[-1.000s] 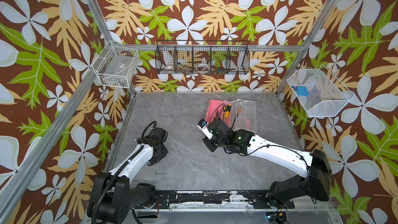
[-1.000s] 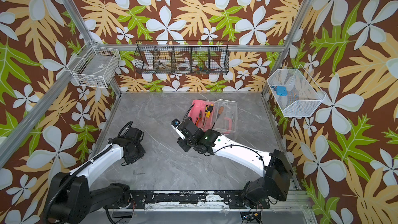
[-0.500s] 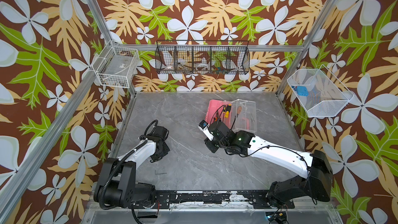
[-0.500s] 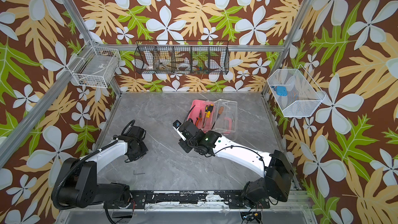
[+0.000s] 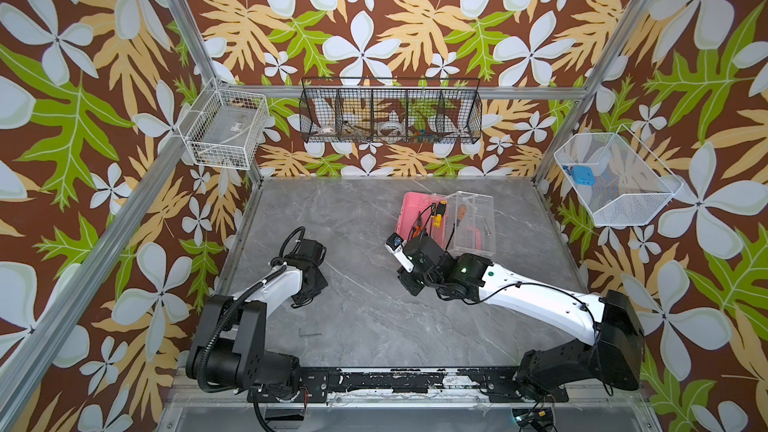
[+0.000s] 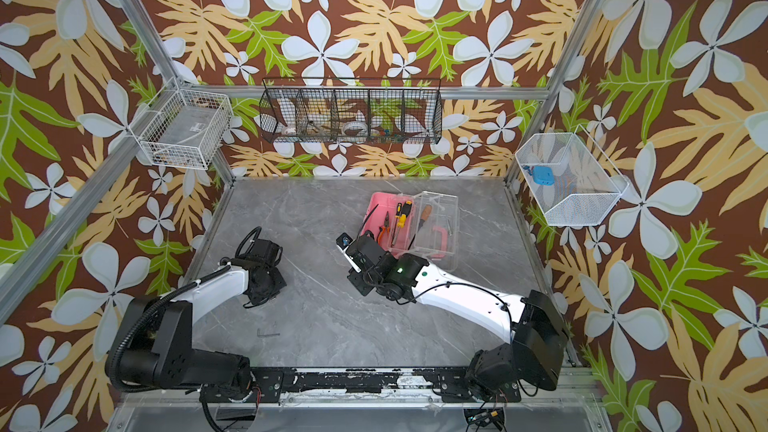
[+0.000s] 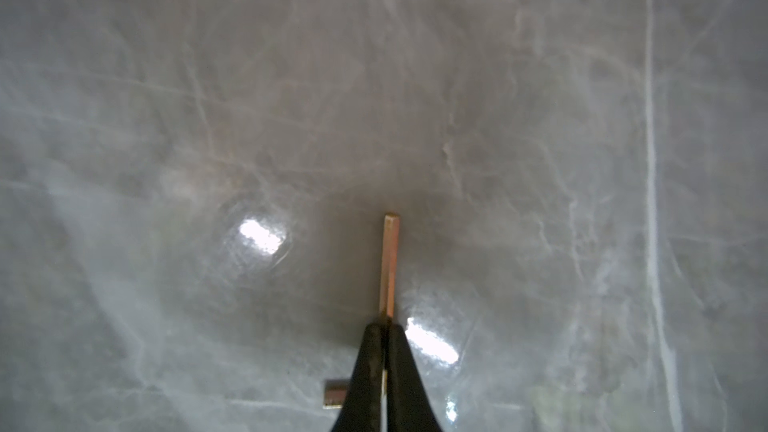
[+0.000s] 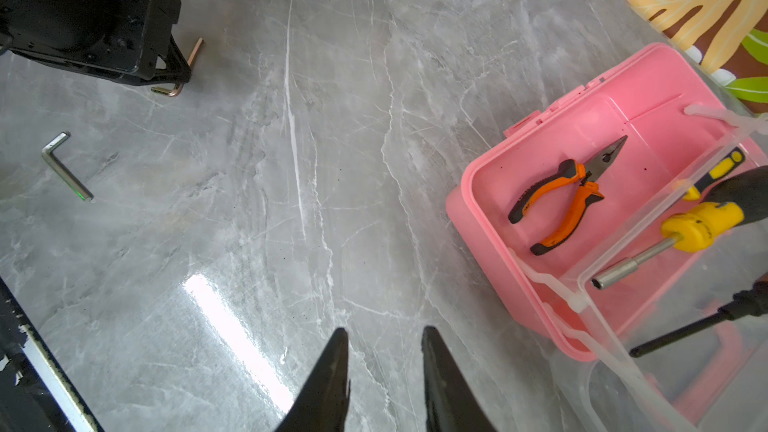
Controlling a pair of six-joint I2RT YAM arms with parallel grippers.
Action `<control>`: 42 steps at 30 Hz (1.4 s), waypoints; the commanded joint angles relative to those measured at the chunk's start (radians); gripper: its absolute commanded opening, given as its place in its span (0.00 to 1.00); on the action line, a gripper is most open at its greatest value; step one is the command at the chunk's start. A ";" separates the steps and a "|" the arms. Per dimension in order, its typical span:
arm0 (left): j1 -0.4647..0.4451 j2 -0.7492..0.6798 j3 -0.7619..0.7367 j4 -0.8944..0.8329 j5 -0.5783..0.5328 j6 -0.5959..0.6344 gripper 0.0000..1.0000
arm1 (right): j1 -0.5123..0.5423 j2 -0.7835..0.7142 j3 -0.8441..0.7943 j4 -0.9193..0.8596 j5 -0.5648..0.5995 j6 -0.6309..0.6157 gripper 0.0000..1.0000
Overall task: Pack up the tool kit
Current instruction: 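Close the left gripper on the gold L-shaped hex key and lift it, then carry the gold hex key with the left gripper over the clear tray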
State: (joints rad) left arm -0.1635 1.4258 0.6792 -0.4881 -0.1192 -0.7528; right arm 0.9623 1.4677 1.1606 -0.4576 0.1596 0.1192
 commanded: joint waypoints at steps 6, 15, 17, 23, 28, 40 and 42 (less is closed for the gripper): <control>-0.026 -0.072 0.109 -0.005 0.218 0.053 0.00 | -0.146 -0.067 -0.008 -0.014 -0.123 0.057 0.32; -0.244 0.033 0.529 -0.052 0.240 0.062 0.00 | -0.459 -0.150 -0.025 -0.058 -0.367 0.151 0.35; -0.309 0.121 0.649 -0.063 0.243 0.065 0.00 | -0.529 -0.164 -0.034 -0.075 -0.379 0.167 0.35; -0.481 0.429 1.089 -0.171 0.200 0.107 0.00 | -0.729 -0.229 -0.084 -0.110 -0.420 0.175 0.35; -0.532 0.577 1.278 -0.199 0.221 0.110 0.00 | -0.815 -0.281 -0.128 -0.127 -0.434 0.152 0.37; -0.636 0.741 1.463 -0.194 0.328 0.091 0.00 | -0.844 -0.254 -0.131 0.006 -0.746 0.209 0.39; -0.640 0.730 1.439 -0.192 0.334 0.089 0.00 | -0.843 -0.236 -0.105 0.016 -0.746 0.232 0.45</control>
State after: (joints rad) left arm -0.8005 2.1616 2.1307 -0.6746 0.1936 -0.6582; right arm 0.1184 1.2190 1.0298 -0.4931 -0.5293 0.3145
